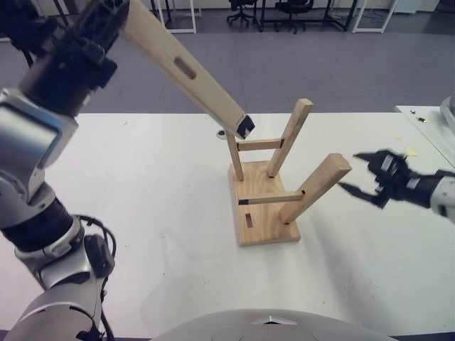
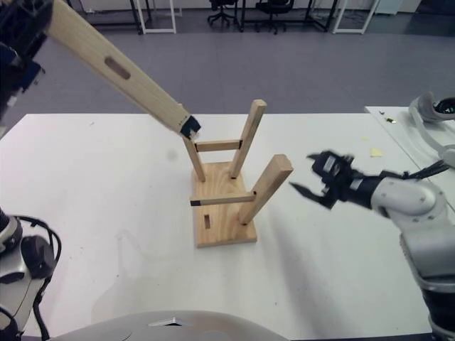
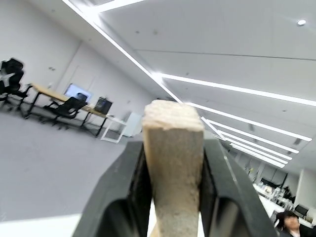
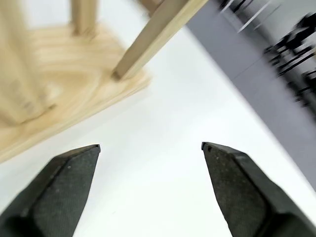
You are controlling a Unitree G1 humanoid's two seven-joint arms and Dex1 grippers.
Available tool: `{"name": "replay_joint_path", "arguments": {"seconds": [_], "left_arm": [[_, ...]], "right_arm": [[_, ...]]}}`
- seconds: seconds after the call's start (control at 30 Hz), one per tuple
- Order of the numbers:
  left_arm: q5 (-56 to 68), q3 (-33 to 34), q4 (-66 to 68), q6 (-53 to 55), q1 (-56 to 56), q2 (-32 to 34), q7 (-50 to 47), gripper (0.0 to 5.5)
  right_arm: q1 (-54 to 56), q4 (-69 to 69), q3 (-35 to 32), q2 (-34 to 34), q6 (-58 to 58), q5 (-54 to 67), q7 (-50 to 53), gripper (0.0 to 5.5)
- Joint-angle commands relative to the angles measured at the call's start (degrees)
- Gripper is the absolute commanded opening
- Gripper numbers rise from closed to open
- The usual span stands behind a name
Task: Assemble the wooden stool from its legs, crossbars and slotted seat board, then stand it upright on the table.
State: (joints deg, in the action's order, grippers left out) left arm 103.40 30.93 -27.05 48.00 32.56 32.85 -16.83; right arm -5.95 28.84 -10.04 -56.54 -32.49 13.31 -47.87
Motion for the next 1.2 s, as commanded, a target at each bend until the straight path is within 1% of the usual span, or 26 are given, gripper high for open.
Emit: {"name": "replay_joint_path", "arguments": {"seconds": [0.03, 0.13, 0.2, 0.23, 0.33, 0.43, 0.5, 0.6, 0.73, 0.83, 1.0, 1.2], "left_arm": [[-1.9, -3.0, -5.6, 0.6, -12.9, 2.3, 0.6, 1.02], [-6.8, -5.8, -7.1, 0.0, -22.2, 1.7, 0.9, 1.02], [-10.2, -8.3, -8.1, -1.8, -26.6, -0.8, 0.5, 1.02], [-11.5, -9.3, -8.2, -3.2, -27.8, -2.3, 0.0, 1.02], [-14.1, -11.0, -8.0, -6.1, -30.1, -5.0, -1.2, 1.02], [-17.2, -12.1, -7.6, -7.8, -31.2, -5.7, -2.2, 1.02], [-19.8, -12.9, -7.4, -8.6, -31.2, -6.0, -2.7, 1.02], [-23.7, -14.3, -7.7, -10.7, -31.6, -8.8, -5.2, 1.02], [-28.8, -14.7, -6.4, -14.2, -30.7, -12.7, -7.3, 1.02], [-31.6, -16.4, -6.6, -15.2, -31.6, -15.6, -8.9, 1.02], [-38.1, -17.9, -6.8, -15.7, -32.8, -16.9, -7.9, 1.02], [-50.8, -25.7, -10.8, -14.2, -32.6, -14.4, -4.0, 1.02]], "right_arm": [[-5.4, -1.1, 11.1, 0.0, 3.0, -5.3, -1.5, 3.84], [-5.4, -2.6, 17.3, 1.1, 2.4, -5.0, -4.5, 3.84], [-4.0, -3.8, 20.1, 3.1, 1.9, -4.3, -5.4, 3.84], [-2.4, -5.4, 21.3, 5.2, 2.2, -4.5, -4.7, 3.84], [2.3, -11.9, 24.0, 11.6, 4.3, -5.4, -2.5, 3.84], [7.5, -19.1, 27.1, 18.1, 8.0, -7.4, -0.2, 3.84], [9.3, -21.2, 27.9, 20.3, 9.3, -7.9, 0.7, 3.84], [11.2, -23.1, 28.0, 23.6, 10.6, -7.5, 1.5, 3.84], [11.9, -23.6, 28.5, 25.0, 11.5, -7.9, 1.4, 3.84], [12.3, -22.7, 28.2, 26.4, 11.7, -6.8, 1.3, 3.84], [12.3, -21.5, 28.5, 27.5, 11.3, -7.1, 1.6, 3.84], [11.6, -19.0, 28.8, 27.2, 9.8, -7.4, 1.7, 3.84]]}}
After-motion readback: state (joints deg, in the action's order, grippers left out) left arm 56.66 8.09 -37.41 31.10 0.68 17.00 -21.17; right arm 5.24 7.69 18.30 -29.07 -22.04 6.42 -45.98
